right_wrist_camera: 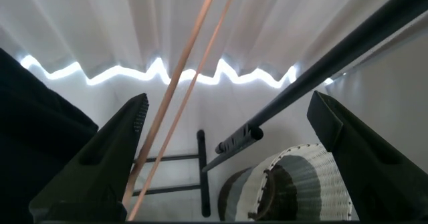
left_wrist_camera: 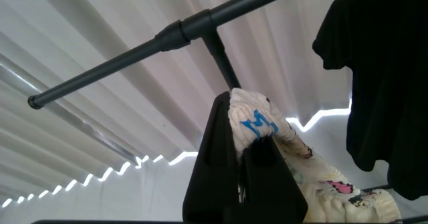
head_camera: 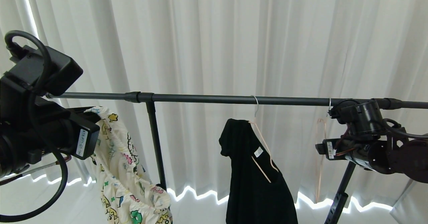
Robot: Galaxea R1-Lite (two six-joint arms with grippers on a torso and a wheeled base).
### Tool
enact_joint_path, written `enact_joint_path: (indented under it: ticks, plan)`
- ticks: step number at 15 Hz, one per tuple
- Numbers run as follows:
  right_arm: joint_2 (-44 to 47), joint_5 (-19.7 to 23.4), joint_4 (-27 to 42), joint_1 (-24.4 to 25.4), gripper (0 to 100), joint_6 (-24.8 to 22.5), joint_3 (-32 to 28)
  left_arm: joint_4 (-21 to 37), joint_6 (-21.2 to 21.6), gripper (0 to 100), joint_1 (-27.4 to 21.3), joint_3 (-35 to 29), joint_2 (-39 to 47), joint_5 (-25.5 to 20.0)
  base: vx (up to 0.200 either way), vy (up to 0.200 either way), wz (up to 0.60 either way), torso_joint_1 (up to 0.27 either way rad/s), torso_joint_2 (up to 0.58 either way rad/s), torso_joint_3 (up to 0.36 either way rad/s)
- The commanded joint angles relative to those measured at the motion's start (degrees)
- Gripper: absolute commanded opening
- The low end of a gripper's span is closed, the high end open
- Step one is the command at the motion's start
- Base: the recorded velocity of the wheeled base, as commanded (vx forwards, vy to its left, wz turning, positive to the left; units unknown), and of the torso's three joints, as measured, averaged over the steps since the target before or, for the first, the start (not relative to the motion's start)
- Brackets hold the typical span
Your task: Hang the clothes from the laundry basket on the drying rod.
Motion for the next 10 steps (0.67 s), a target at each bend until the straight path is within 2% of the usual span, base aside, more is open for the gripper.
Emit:
enact_joint_path:
  ticks: [1, 6, 8, 10]
  plan:
    - [-0.3, 0.0, -0.1, -0.3, 100, 0.1, 1.3, 0.0, 0.0, 0, 0.0, 0.0, 0.0, 0.0, 0.000, 0.000, 0.00, 0.000, 0.00, 0.000]
    - [-0.3, 0.5, -0.7, -0.5, 100, 0.3, 1.3, 0.0, 0.0, 0, 0.0, 0.0, 0.1, 0.0, 0.000, 0.000, 0.00, 0.000, 0.00, 0.000]
    - [-0.3, 4.9, -0.7, -0.5, 100, 2.8, 1.3, 0.0, 0.0, 0, 0.1, 0.0, 0.1, 0.0, 0.000, 0.000, 0.00, 0.000, 0.00, 0.000]
    - [0.0, 7.6, -0.6, -0.9, 100, 3.2, 1.5, 0.0, 0.1, 0, 0.1, 0.0, 0.0, 0.0, 0.000, 0.000, 0.00, 0.000, 0.00, 0.000]
